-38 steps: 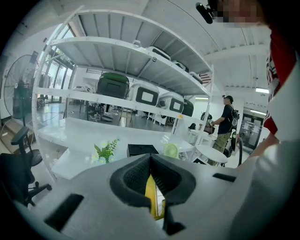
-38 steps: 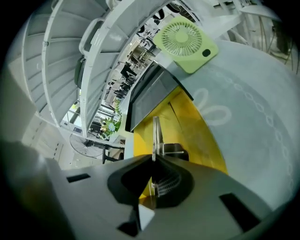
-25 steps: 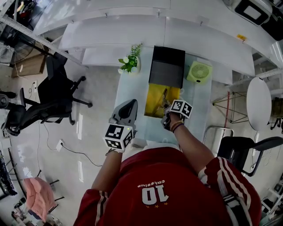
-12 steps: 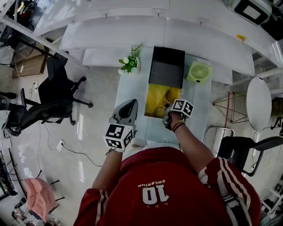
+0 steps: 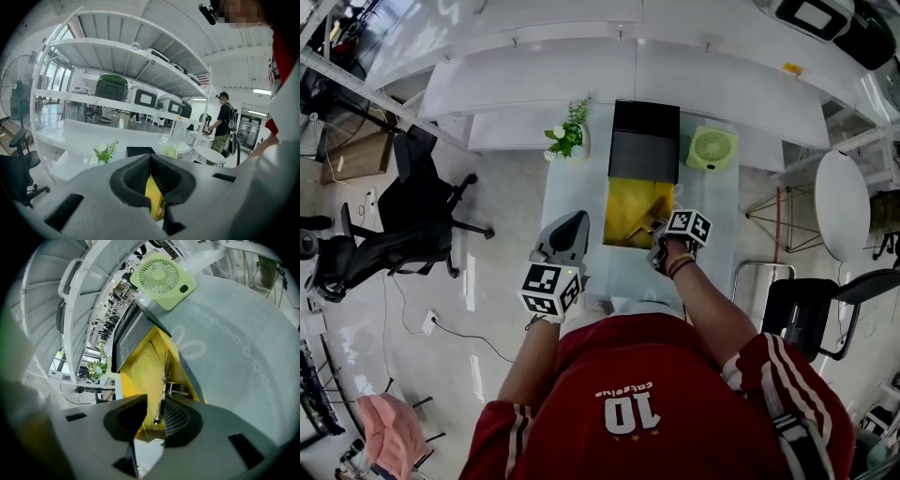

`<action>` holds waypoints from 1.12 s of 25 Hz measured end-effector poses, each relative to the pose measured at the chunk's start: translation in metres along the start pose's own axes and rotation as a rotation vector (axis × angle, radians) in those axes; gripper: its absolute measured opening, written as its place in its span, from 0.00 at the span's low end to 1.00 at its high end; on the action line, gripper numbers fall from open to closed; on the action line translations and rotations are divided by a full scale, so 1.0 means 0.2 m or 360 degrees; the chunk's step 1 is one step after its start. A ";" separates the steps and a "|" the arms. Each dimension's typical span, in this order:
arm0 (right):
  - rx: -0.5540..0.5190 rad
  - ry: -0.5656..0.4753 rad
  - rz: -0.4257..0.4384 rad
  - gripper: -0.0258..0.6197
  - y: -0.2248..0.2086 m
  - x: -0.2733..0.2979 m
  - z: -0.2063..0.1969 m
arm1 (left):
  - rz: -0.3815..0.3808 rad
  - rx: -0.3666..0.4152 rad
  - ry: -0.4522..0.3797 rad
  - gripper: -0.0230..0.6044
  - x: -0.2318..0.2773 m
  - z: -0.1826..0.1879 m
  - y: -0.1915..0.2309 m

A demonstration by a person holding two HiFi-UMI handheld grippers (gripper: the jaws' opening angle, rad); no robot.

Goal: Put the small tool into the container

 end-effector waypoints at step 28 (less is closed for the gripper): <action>0.0006 -0.0298 0.0143 0.17 -0.01 -0.47 -0.08 | -0.0287 0.0109 -0.0071 0.04 -0.10 0.20 -0.18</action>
Point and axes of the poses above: the fingertips, and each gripper's own axes: x forward along the fingers, y to its left, z out of its top, the point moved 2 cm from there along -x, backward along the fingers, and after that the axes turned 11 degrees about -z, right-handed, at the moved point
